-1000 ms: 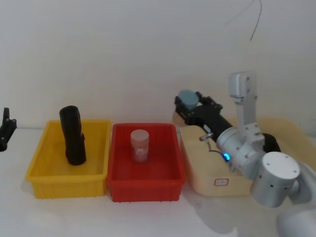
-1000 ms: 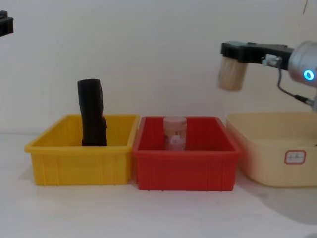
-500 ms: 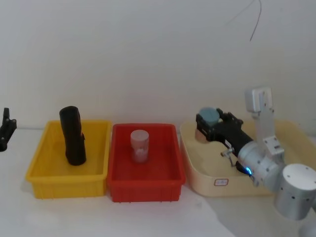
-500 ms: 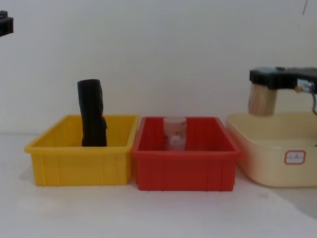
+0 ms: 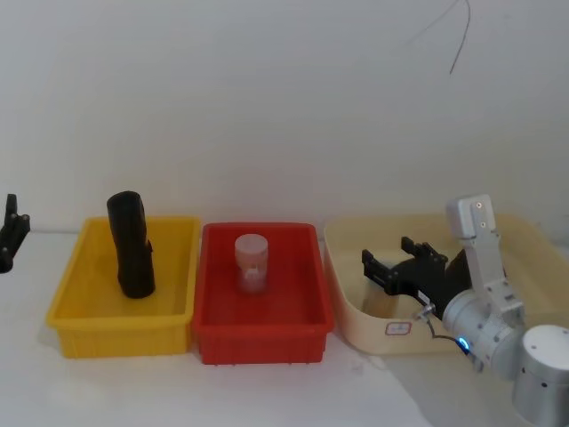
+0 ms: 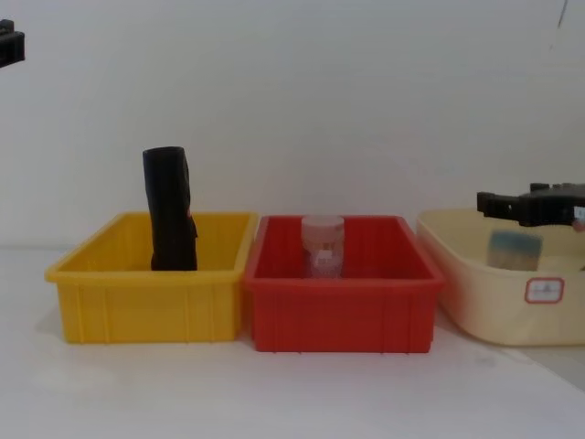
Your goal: Pick up the garbage bag with the one hand and transfer it to the other hand.
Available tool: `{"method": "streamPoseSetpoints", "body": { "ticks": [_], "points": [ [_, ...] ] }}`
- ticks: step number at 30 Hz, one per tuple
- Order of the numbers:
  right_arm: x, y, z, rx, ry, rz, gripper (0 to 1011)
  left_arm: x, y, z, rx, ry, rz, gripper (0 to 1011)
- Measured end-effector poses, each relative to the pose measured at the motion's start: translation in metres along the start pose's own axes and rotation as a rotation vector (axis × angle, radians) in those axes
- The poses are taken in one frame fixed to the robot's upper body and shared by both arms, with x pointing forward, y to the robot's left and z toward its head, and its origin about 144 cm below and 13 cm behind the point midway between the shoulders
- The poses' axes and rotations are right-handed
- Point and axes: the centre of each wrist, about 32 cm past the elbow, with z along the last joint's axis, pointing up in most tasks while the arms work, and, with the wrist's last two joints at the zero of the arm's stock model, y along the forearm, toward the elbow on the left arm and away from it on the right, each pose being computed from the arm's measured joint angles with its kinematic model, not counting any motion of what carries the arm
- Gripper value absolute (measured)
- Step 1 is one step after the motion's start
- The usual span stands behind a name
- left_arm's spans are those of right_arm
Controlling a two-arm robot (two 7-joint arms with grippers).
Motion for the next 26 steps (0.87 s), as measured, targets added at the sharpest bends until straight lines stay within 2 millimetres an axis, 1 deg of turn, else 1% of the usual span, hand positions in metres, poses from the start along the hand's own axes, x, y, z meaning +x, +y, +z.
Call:
{"method": "streamPoseSetpoints", "body": {
  "ticks": [3, 4, 5, 6, 10, 26],
  "points": [
    [0.002, -0.003, -0.003, -0.010, 0.008, -0.004, 849, 0.000, 0.000, 0.000, 0.000, 0.000, 0.000, 1001],
    [0.002, -0.004, -0.005, -0.012, 0.013, -0.005, 849, 0.000, 0.000, 0.000, 0.000, 0.000, 0.000, 1001],
    [0.003, -0.005, -0.005, -0.013, 0.015, -0.007, 916, 0.000, 0.000, 0.000, 0.000, 0.000, 0.000, 1001],
    [0.003, -0.005, -0.006, -0.013, 0.017, -0.008, 916, 0.000, 0.000, 0.000, 0.000, 0.000, 0.000, 1002],
    [0.004, -0.008, -0.006, -0.006, 0.027, -0.019, 1001, 0.000, 0.000, 0.000, 0.000, 0.000, 0.000, 1001],
    [0.000, -0.018, 0.005, 0.111, 0.067, -0.064, 1000, 0.000, 0.000, 0.000, 0.000, 0.000, 0.000, 1001]
  ]
}}
